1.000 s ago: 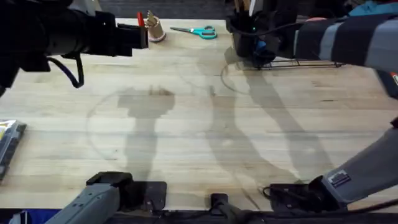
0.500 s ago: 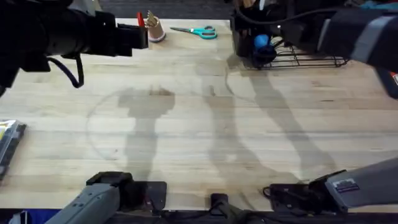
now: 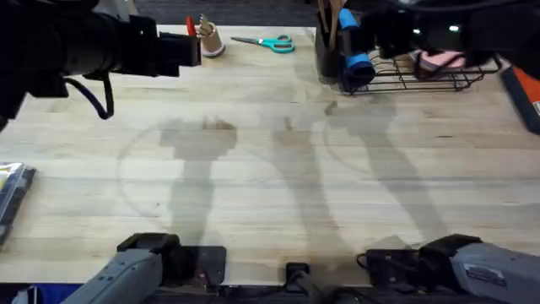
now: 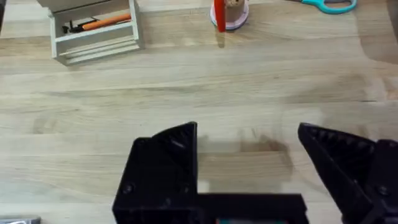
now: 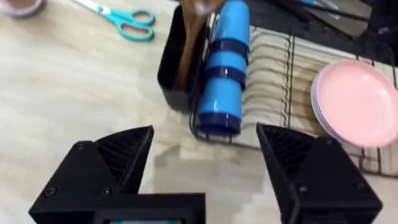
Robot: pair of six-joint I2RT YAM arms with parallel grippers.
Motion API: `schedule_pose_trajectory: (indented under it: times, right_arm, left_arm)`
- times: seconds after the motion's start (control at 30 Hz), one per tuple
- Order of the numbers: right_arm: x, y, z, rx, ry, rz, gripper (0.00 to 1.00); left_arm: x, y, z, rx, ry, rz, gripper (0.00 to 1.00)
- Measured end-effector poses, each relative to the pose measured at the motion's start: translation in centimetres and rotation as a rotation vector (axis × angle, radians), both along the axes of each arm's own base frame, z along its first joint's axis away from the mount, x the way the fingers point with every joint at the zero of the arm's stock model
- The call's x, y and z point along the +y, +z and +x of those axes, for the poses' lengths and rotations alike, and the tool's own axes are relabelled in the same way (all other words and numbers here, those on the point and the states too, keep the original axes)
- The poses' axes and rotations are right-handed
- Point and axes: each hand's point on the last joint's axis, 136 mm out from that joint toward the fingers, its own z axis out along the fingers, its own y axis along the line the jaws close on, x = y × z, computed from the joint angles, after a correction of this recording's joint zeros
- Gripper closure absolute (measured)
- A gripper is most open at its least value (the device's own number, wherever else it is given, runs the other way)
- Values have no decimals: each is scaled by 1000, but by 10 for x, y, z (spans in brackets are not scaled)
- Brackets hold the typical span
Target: Pick up the spoon on the table one by one and put them onto the rack
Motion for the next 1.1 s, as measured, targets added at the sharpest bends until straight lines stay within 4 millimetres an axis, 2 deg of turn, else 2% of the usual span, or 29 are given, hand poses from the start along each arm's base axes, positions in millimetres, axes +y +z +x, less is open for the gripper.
schedule_pose_trajectory:
  times: [0.3,0.53,1.1]
  right_arm:
    - [-18,20,-56,49,-40,37,10]
    - [-29,22,-90,98,-66,51,10]
    - [-30,24,-94,98,-95,88,10]
  left_arm:
    - [0,0,0,0,0,0,8]
    - [0,0,0,0,0,0,8]
    - [0,0,0,0,0,0,8]
